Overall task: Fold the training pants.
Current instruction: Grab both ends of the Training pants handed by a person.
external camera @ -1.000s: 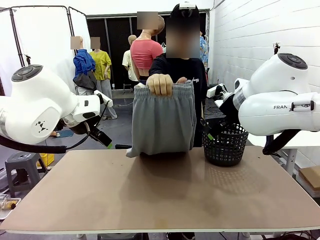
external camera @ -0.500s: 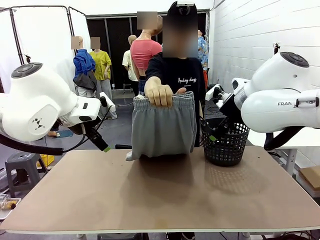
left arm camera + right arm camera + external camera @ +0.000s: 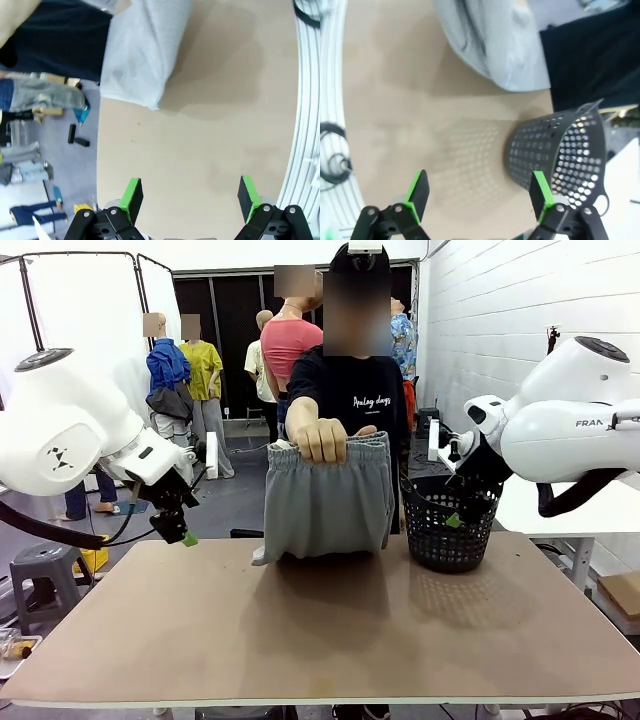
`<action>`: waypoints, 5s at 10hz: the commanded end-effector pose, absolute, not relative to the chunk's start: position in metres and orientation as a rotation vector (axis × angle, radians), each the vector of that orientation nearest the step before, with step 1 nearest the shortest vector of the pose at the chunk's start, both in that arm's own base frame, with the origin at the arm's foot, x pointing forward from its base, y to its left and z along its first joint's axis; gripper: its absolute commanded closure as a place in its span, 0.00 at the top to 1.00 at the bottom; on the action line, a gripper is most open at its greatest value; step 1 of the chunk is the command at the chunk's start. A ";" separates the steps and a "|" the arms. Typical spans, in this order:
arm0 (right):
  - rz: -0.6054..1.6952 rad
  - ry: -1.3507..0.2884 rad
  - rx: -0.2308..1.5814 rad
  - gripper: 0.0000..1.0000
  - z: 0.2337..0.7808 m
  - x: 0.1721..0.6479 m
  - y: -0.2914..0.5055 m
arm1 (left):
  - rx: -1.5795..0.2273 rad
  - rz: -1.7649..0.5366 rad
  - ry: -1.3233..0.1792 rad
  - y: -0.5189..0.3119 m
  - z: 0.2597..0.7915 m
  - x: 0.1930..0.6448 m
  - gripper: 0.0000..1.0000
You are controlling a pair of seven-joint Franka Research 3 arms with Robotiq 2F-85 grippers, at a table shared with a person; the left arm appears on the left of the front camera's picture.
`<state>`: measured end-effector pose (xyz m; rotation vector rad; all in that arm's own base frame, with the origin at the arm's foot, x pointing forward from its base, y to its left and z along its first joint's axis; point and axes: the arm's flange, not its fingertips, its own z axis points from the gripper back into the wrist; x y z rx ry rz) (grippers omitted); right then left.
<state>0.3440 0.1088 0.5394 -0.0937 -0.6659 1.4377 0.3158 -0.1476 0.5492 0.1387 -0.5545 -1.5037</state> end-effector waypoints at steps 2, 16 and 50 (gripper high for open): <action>1.520 -0.569 -0.228 1.00 0.530 0.358 0.108 | 0.158 -1.651 -0.432 -0.140 0.547 0.341 1.00; 1.594 -0.761 -0.050 1.00 0.470 0.408 0.118 | 0.038 -1.774 -0.543 -0.133 0.502 0.393 1.00; 1.623 -1.371 0.874 1.00 0.483 0.410 0.178 | -0.757 -1.434 -1.256 -0.225 0.495 0.393 1.00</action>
